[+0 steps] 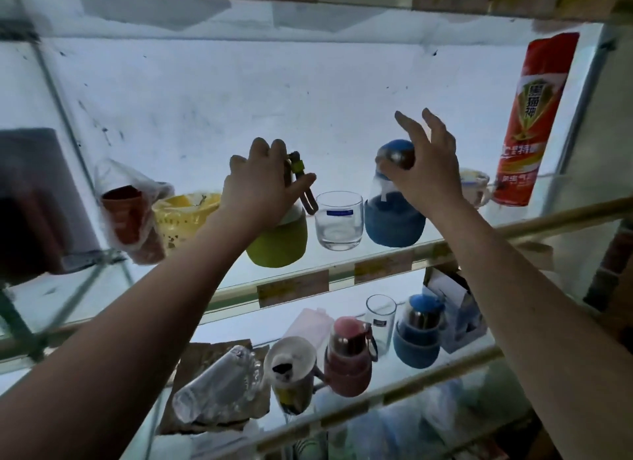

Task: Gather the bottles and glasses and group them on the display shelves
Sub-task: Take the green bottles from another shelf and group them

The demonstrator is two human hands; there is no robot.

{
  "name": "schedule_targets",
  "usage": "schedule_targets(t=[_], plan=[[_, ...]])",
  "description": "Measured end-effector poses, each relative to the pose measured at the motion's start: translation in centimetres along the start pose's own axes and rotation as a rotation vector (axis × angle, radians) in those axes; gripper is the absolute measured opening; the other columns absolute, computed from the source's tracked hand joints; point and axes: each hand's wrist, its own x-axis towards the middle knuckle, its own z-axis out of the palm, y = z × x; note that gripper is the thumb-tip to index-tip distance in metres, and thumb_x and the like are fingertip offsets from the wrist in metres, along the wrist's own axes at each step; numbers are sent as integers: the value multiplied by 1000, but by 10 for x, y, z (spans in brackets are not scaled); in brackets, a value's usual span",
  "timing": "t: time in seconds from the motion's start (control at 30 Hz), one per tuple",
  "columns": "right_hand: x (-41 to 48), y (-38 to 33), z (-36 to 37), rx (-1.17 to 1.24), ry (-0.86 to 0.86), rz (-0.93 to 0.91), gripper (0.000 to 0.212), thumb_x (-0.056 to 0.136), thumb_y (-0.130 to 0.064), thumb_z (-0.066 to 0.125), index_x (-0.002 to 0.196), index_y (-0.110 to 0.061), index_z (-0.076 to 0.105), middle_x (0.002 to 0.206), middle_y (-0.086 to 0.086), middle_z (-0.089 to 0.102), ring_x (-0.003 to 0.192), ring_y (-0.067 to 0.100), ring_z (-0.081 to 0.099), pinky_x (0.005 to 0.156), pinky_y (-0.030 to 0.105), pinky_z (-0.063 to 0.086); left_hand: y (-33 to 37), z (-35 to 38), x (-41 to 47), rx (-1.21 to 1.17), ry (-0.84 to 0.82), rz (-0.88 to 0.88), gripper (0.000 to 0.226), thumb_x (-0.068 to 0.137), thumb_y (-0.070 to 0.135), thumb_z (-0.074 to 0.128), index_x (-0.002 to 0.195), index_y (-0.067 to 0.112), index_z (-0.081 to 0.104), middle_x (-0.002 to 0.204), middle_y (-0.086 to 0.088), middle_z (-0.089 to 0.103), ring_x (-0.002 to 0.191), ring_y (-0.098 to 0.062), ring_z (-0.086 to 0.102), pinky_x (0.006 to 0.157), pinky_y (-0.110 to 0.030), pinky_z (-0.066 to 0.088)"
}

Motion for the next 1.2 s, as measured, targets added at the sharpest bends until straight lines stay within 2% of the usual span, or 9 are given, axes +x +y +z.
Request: schedule_targets(t=[0.13,0.27,0.4,0.57,0.67,0.9,1.07,1.13,1.2], plan=[[12,7,4,-44,-116,-17,55,85,-46,61,135,-33,45,155,6,21,140,28,21,111,44,25,1,-3,-1,56,-17,39,47,97,44,37,124,7,44,122,-14,43,97,-39,51,80,-36,32],[11,11,7,-10,-117,-45,43,83,-44,62,122,-28,50,135,6,39,119,33,43,97,45,41,10,-8,-11,66,8,55,37,97,28,46,126,5,43,128,-15,41,93,-41,51,86,-38,34],[8,15,7,5,-97,-71,41,83,-44,60,120,-30,47,126,4,39,102,36,51,88,49,47,18,-11,-21,100,17,-6,48,89,28,60,129,11,41,132,-12,37,103,-41,47,89,-40,36],[-1,13,4,51,-41,-100,39,83,-41,63,118,-29,49,125,5,38,104,35,47,81,45,47,28,-9,-33,129,94,-56,50,87,27,62,131,14,41,135,-9,34,111,-42,41,77,-40,38],[-7,8,3,43,-11,-113,39,85,-36,63,120,-26,50,128,7,37,107,34,44,75,36,41,32,-8,-43,130,153,-37,48,88,24,59,132,15,41,136,-9,34,112,-39,40,71,-38,39],[-20,-3,-2,44,33,-164,38,84,-30,65,121,-23,55,132,7,40,111,34,42,74,32,35,16,-15,-67,-107,288,-44,52,85,23,63,131,9,43,135,-13,38,110,-38,45,91,-40,40],[-25,-32,-15,60,120,-245,41,80,-26,68,119,-21,58,130,10,43,110,34,43,75,32,37,7,-34,-83,-232,394,-29,54,82,28,60,130,9,44,135,-11,39,113,-32,45,96,-42,43],[-29,-50,-21,31,150,-269,41,79,-26,68,119,-21,59,129,10,45,110,34,44,75,34,39,3,-43,-87,-283,419,-20,53,82,28,62,130,10,45,133,-9,40,113,-29,45,96,-37,41],[-33,-65,-27,19,174,-278,42,79,-27,68,119,-21,59,129,10,45,111,34,44,78,37,41,1,-50,-91,-330,441,-30,53,83,28,64,130,12,45,132,-7,40,113,-24,46,95,-19,34]])
